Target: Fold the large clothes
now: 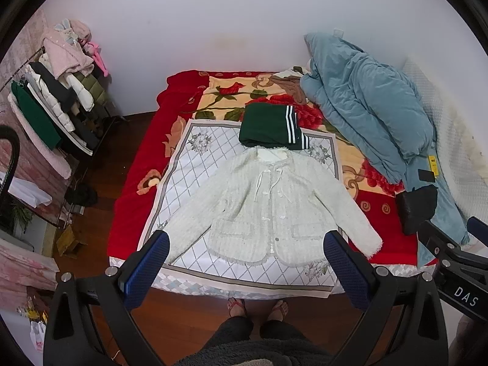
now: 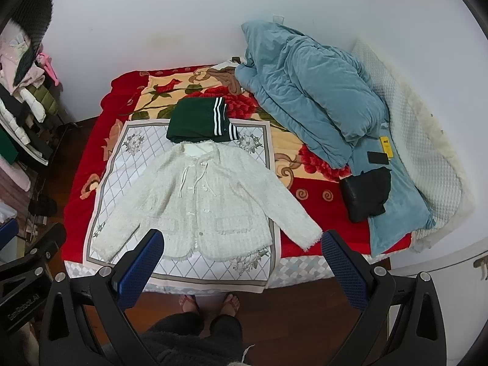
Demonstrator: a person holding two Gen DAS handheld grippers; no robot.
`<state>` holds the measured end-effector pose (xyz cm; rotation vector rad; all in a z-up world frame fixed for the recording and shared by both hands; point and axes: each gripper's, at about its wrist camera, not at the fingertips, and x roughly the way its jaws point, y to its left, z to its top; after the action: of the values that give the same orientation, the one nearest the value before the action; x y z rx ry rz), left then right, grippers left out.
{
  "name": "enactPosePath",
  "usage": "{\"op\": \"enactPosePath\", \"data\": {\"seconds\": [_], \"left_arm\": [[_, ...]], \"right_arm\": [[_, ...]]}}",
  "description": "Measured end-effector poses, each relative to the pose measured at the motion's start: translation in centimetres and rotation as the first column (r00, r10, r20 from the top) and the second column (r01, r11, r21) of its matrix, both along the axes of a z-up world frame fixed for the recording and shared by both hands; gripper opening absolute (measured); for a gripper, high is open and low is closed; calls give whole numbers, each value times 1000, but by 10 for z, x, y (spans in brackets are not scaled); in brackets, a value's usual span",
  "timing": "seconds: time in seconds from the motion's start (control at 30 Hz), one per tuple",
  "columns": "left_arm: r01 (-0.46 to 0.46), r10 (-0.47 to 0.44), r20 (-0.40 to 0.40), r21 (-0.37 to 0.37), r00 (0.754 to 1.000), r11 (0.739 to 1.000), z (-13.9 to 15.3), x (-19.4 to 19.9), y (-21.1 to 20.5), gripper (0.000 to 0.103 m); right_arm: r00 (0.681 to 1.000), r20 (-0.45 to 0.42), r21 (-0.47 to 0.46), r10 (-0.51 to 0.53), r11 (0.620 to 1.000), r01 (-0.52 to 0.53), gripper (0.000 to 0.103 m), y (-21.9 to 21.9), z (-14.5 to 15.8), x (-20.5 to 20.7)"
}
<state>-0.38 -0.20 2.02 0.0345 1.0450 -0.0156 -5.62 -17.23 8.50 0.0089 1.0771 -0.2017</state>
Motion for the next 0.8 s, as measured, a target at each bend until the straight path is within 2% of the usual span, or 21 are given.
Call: {"op": "enactPosePath", "data": {"seconds": [0.17, 0.8], "left_arm": [[2, -2, 10, -1, 1000, 1000, -1, 0, -1, 103], [-1, 1, 14, -7, 1000, 1000, -1, 2, -8, 103]], "right_arm": [[1000, 10, 3, -3, 1000, 3, 103, 6, 10, -1], [1000, 12, 2, 5, 1000, -5, 103, 4, 19, 3]]}}
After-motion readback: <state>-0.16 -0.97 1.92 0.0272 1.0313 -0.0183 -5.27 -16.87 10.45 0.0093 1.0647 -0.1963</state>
